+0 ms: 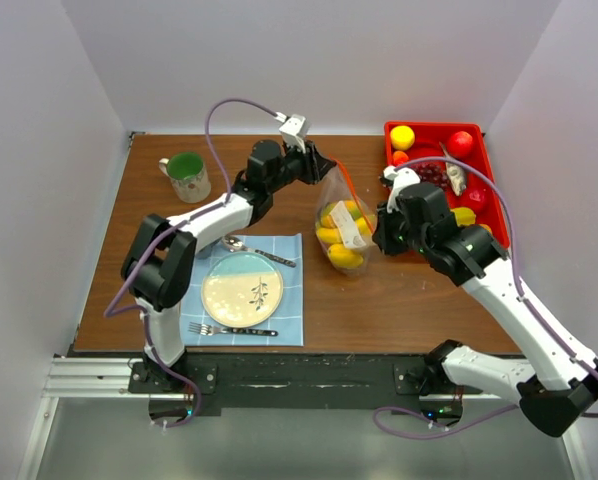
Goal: Place the food in the zip-top bag and seal the zipper
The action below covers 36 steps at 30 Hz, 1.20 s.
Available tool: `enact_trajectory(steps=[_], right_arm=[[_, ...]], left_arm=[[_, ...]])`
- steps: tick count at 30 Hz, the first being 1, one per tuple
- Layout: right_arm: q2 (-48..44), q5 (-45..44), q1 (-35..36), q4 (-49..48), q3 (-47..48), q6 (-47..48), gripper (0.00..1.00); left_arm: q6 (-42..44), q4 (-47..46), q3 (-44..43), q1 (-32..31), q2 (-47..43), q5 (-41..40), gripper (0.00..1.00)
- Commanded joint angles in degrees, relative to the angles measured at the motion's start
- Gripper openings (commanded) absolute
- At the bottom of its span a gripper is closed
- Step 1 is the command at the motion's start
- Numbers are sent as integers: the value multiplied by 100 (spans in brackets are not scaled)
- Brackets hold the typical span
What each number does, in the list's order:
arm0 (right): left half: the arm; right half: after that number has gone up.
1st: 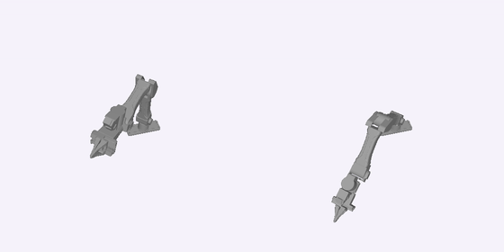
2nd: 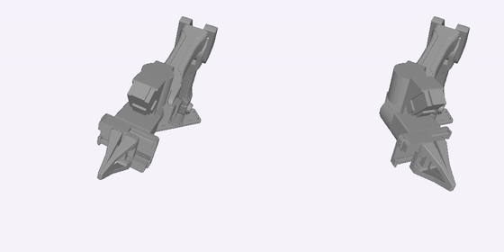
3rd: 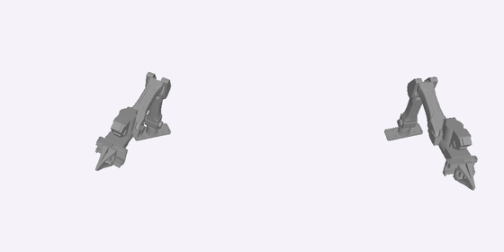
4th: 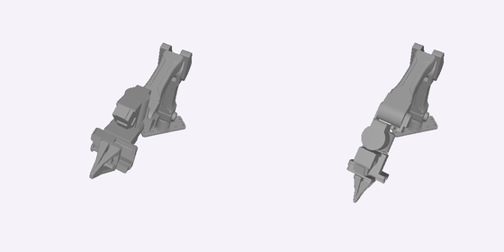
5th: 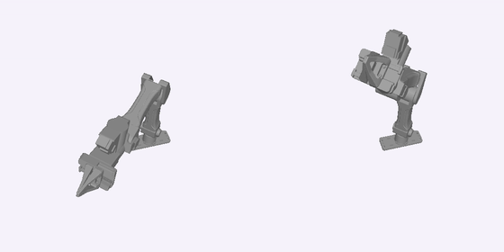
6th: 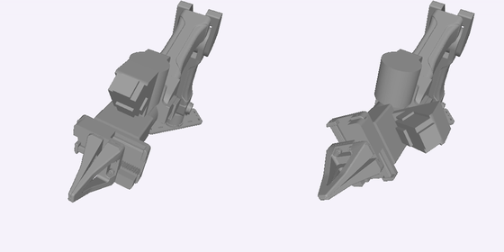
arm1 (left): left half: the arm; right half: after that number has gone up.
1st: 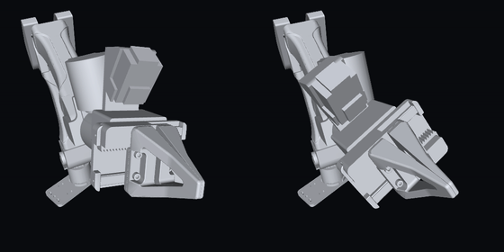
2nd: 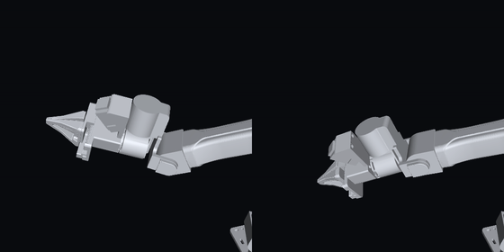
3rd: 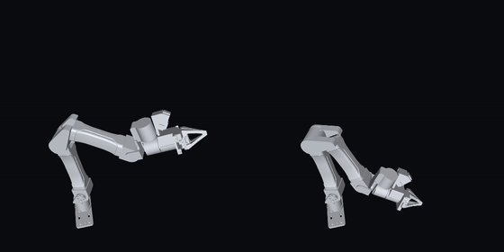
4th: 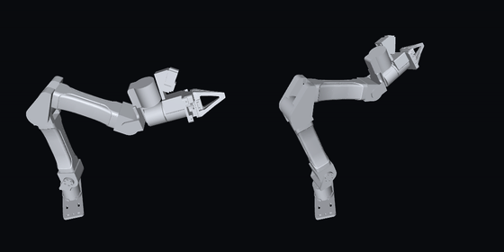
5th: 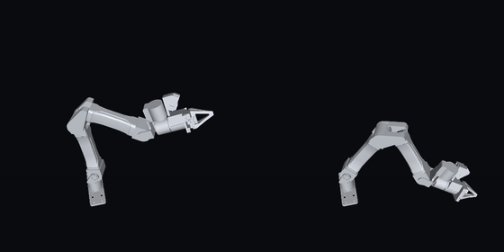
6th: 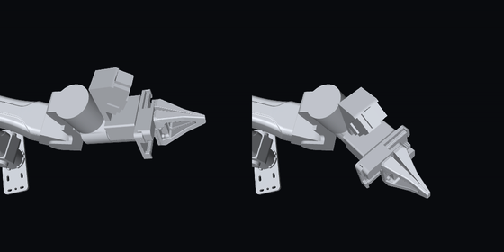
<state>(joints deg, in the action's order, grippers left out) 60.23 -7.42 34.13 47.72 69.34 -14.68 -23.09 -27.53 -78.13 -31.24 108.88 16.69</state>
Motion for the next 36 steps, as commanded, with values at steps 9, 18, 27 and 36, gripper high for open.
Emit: enact_trajectory(steps=[9,18,27,36], right_arm=[[1878,-1148,-1179,-263,766,-448,8],[2267,-744,-1550,-641,774,-668,66],[1256,-866,-1541,-536,722,-852,99],[-423,-137,-1541,-1019,-297,-1107,99]], left_arm=[[-46,485,-371,171,-507,-525,88],[-829,836,578,-144,-1536,-736,100],[-1084,2664,1438,-743,-2678,-2010,100],[-688,3728,2371,-681,-4251,-3040,100]])
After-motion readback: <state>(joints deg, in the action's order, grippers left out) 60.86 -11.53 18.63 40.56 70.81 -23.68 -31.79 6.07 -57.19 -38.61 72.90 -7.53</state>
